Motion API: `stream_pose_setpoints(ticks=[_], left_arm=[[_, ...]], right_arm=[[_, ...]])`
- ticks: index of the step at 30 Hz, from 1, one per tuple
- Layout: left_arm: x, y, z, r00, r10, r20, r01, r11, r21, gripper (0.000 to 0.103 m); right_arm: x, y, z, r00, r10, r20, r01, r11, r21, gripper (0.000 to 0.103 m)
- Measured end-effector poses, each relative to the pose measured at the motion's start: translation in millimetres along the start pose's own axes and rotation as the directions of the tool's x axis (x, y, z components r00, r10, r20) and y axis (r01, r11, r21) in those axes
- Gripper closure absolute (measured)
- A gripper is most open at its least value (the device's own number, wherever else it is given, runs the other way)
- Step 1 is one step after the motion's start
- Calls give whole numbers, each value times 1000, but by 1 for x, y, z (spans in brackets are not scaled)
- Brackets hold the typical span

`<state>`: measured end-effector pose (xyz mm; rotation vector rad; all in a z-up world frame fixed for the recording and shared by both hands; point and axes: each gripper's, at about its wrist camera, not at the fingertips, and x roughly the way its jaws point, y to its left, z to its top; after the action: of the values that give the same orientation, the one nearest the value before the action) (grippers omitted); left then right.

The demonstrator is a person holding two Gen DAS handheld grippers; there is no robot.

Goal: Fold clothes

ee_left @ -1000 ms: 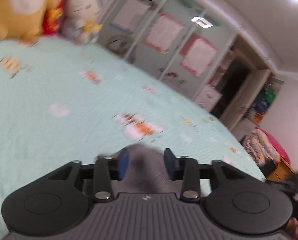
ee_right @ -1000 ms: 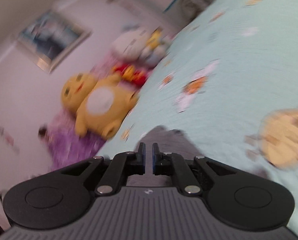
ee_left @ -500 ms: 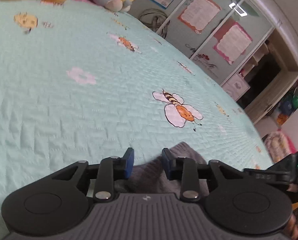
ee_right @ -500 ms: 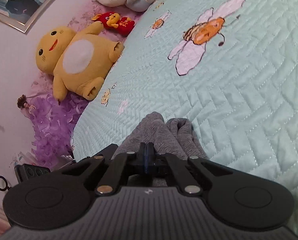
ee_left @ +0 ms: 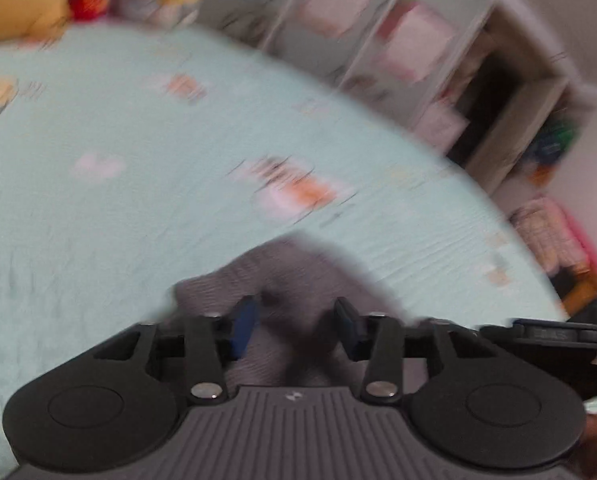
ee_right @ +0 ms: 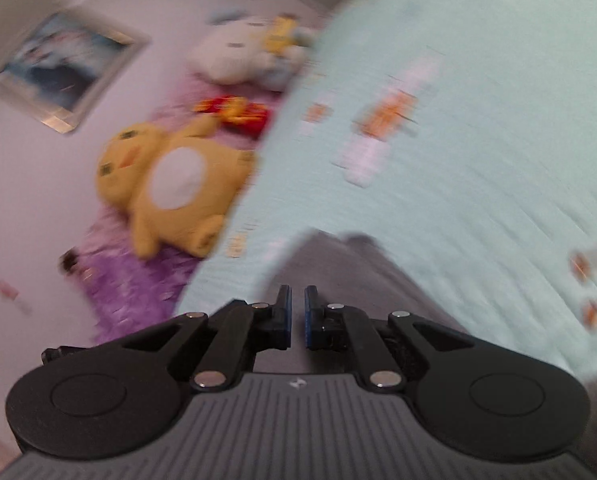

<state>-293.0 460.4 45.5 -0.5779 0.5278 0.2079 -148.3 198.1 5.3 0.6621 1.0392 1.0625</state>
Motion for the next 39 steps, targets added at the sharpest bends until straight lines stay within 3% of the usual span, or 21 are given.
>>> stream_pose_setpoints(ticks=[5, 7, 9, 10, 12, 17, 20, 24, 27, 31, 34, 36, 39], left_arm=[[-17, 6, 5, 999, -4, 33, 7, 998, -64, 68], [-36, 2, 5, 995, -1, 96, 12, 994, -112, 58], [-60, -2, 0, 986, 15, 167, 9, 990, -143, 44], [-67, -1, -5, 985, 32, 172, -2, 986, -170, 34], [-74, 6, -15, 989, 61, 132, -27, 969, -246, 30], [-57, 21, -40, 998, 28, -57, -51, 896, -442, 30], [-48, 22, -45, 994, 7, -112, -63, 862, -503, 29], [-37, 13, -35, 989, 23, -143, -92, 864, -495, 26], [-31, 14, -33, 990, 14, -140, -85, 856, -510, 23], [-23, 21, -34, 994, -29, -105, -36, 824, -566, 16], [-17, 26, -33, 995, -50, -85, -11, 799, -602, 16], [-16, 25, -33, 996, -57, -75, 1, 801, -598, 15], [-15, 18, -32, 994, -71, -80, 15, 835, -550, 16]], right_arm=[[5, 14, 2, 998, -56, -28, 53, 994, -100, 96], [-6, 17, 7, 999, -31, -10, 29, 993, -112, 85], [-22, 18, 13, 1000, 11, 23, -8, 993, -119, 63], [-29, 17, 16, 999, 24, 33, -19, 992, -126, 59], [-39, 10, 26, 1000, 13, 24, -9, 988, -155, 50], [-38, -13, 53, 988, -87, -127, 53, 967, -248, 49], [-24, -27, 66, 963, -70, -261, 15, 978, -207, 49], [-1, -27, 72, 919, -29, -393, -55, 978, -201, 46], [23, -23, 67, 882, -28, -471, -83, 974, -212, 32], [48, -25, 74, 838, 55, -543, -155, 978, -141, 28], [67, -22, 77, 793, 103, -601, -204, 974, -102, 26], [78, -19, 76, 764, 124, -633, -234, 968, -93, 25], [83, -12, 72, 754, 119, -646, -248, 962, -112, 25]])
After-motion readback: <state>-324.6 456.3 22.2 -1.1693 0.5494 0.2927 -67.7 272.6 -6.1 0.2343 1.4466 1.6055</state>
